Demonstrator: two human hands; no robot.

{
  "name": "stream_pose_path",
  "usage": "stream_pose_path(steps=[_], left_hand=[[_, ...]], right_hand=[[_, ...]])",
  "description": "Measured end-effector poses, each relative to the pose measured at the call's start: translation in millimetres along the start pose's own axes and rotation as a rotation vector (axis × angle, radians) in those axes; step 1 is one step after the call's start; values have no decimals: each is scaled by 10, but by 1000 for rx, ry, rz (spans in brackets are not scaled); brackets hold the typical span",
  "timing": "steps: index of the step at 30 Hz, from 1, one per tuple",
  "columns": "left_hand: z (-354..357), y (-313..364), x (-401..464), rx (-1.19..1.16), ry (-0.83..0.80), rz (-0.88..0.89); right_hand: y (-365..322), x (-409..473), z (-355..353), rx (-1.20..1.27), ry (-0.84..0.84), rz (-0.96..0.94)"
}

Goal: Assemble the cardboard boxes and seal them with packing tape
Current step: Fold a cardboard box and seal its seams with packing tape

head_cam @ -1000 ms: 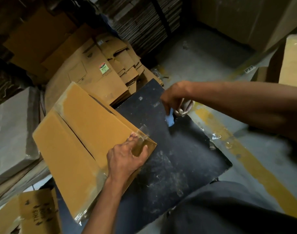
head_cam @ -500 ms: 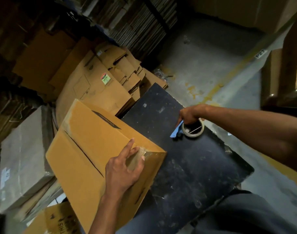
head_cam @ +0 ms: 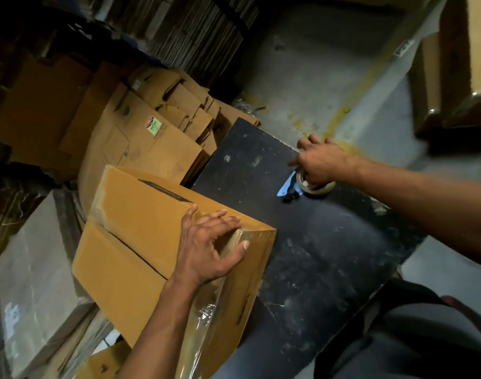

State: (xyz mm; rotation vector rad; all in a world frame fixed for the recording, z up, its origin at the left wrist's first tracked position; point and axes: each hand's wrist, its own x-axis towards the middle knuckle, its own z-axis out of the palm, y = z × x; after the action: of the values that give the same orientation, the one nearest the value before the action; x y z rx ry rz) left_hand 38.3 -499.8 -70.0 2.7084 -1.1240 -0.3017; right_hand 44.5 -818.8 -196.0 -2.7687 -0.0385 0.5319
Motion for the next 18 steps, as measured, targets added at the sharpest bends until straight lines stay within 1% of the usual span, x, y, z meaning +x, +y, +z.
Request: stream_pose_path(steps=[3,5,9,12,15,17,18], left_hand=[[-9,-70,84,-18,-59,47],[-8,-86,141,8,-123,78],[-48,-117,257,109,-249,136],[-42,-17,410,202,-415,154],[-45,48,536,262,-567,158],[-89,20,544,242,-598,176],[-113,-17,513,198,-572,179]], right_hand=[[4,-255,33,128,193,119],[-4,-388,52,177,254,173],[-89,-538,86,203,312,216],[-220,-579,104,240,367,194],[-349,-609,123,259,369,155],[-422,-653,121,300,370,126],[-455,-675,130,328,374,106]])
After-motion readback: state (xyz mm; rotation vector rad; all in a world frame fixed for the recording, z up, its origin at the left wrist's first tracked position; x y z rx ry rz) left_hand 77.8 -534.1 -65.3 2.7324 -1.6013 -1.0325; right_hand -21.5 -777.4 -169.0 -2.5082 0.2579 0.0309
